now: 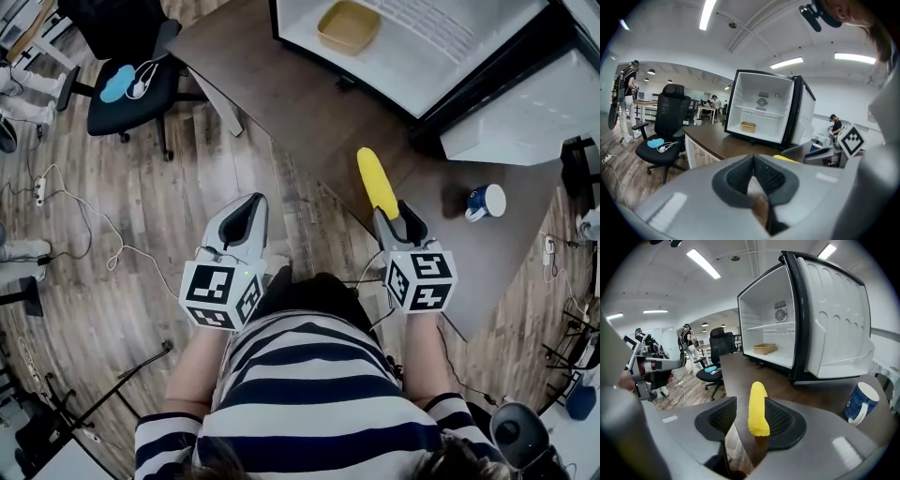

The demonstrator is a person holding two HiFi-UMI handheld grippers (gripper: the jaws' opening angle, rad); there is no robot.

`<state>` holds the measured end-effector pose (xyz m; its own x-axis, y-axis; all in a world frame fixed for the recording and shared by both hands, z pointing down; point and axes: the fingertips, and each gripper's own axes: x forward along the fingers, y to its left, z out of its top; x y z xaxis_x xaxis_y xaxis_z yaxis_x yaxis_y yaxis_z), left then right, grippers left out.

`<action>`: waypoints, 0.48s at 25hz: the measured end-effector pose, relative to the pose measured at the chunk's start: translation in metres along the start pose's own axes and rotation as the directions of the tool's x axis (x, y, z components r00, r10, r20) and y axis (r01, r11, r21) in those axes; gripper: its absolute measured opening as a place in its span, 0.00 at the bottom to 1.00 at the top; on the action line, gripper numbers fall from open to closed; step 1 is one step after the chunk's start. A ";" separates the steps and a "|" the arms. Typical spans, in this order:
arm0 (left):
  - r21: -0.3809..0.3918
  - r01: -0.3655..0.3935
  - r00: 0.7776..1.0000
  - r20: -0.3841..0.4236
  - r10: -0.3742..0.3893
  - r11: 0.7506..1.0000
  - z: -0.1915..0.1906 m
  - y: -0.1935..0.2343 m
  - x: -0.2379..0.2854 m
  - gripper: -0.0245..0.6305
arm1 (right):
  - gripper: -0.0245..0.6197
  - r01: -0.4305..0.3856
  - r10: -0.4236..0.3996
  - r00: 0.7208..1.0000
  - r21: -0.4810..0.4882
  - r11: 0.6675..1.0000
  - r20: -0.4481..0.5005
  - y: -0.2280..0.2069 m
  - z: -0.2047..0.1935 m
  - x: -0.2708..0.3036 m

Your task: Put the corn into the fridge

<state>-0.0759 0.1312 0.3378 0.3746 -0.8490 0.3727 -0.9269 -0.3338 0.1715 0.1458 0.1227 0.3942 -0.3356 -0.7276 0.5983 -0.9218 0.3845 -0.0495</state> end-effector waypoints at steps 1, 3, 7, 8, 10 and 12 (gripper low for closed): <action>0.003 0.008 1.000 -0.006 -0.008 1.000 -0.001 0.006 0.003 0.04 | 0.32 0.012 -0.012 1.000 0.000 1.000 -0.009 0.000 0.000 0.006; 0.008 0.027 0.999 -0.019 -0.027 1.000 -0.003 0.016 0.007 0.04 | 0.34 0.034 -0.034 0.999 0.002 0.999 -0.021 0.000 0.001 0.015; 0.018 0.070 0.996 -0.049 -0.069 0.997 -0.007 0.034 0.013 0.04 | 0.38 0.088 -0.088 0.995 0.001 0.996 -0.046 0.002 0.003 0.028; 0.018 0.081 0.995 -0.055 -0.080 0.997 -0.008 0.038 0.015 0.04 | 0.39 0.101 -0.101 0.993 -0.005 0.995 -0.055 0.002 0.003 0.030; 0.017 0.101 0.993 -0.064 -0.100 0.995 -0.010 0.045 0.017 0.04 | 0.40 0.124 -0.125 0.990 -0.020 0.992 -0.070 0.002 0.004 0.034; 0.017 0.120 0.990 -0.072 -0.118 0.993 -0.011 0.049 0.022 0.04 | 0.41 0.137 -0.139 0.987 -0.028 0.990 -0.080 0.001 0.006 0.038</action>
<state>-0.1125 0.1006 0.3649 0.4821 -0.7717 0.4147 -0.8756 -0.4398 0.1995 0.1307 0.0923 0.4116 -0.1879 -0.7264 0.6611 -0.9533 0.2970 0.0555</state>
